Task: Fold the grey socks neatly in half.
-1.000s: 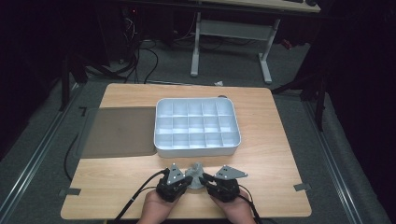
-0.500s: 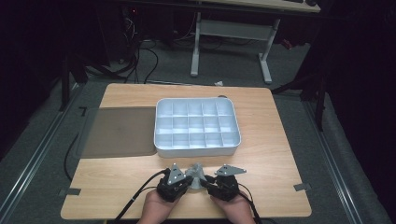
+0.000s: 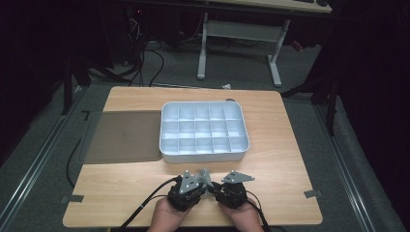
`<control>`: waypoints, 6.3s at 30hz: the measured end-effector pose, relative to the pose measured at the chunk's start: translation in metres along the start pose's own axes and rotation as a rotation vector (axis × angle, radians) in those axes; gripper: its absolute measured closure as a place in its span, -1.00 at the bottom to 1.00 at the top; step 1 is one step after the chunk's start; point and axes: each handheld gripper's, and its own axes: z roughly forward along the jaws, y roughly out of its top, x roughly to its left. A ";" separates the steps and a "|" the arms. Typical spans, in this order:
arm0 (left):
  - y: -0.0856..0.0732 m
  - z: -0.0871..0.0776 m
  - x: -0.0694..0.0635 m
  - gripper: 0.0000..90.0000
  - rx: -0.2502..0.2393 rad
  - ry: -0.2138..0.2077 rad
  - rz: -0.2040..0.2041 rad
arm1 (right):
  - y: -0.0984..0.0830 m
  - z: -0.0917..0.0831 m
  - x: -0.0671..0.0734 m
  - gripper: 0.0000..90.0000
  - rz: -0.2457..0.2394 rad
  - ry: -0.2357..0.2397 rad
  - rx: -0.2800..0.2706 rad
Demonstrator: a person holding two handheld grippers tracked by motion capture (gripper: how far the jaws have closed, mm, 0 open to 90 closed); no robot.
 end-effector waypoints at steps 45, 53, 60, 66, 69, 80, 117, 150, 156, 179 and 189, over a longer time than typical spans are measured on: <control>-0.007 0.002 0.008 0.91 -0.030 0.064 -0.019 | 0.002 -0.008 -0.011 0.84 -0.003 -0.092 -0.018; -0.008 0.005 0.007 0.93 -0.017 0.065 -0.005 | 0.001 0.000 -0.004 0.93 -0.018 -0.070 0.006; -0.008 0.005 0.007 0.95 -0.013 0.065 -0.003 | 0.005 0.001 -0.001 1.00 -0.026 -0.049 -0.012; -0.008 0.005 0.006 0.98 -0.009 0.075 0.003 | 0.011 -0.005 0.014 1.00 -0.075 0.025 -0.085; -0.008 0.005 0.006 0.98 -0.007 0.075 0.001 | 0.011 -0.005 0.015 1.00 -0.082 0.029 -0.092; -0.008 0.005 0.009 0.86 -0.018 0.048 -0.042 | 0.009 -0.004 0.011 1.00 -0.070 -0.005 -0.087; -0.007 -0.002 0.014 0.81 0.001 0.033 -0.093 | 0.007 -0.009 0.009 0.98 -0.047 -0.040 -0.087; -0.005 0.011 -0.010 1.00 0.061 -0.016 0.032 | 0.003 -0.014 0.016 1.00 -0.081 -0.031 -0.111; -0.007 0.010 -0.009 0.99 0.068 -0.021 0.034 | 0.001 -0.011 0.017 1.00 -0.104 -0.041 -0.109; 0.016 -0.020 0.007 1.00 -0.162 0.009 -0.053 | -0.002 -0.007 0.010 1.00 -0.089 -0.020 -0.086; 0.014 0.015 0.014 1.00 -0.078 0.003 -0.101 | -0.003 -0.008 0.009 1.00 -0.092 -0.008 -0.091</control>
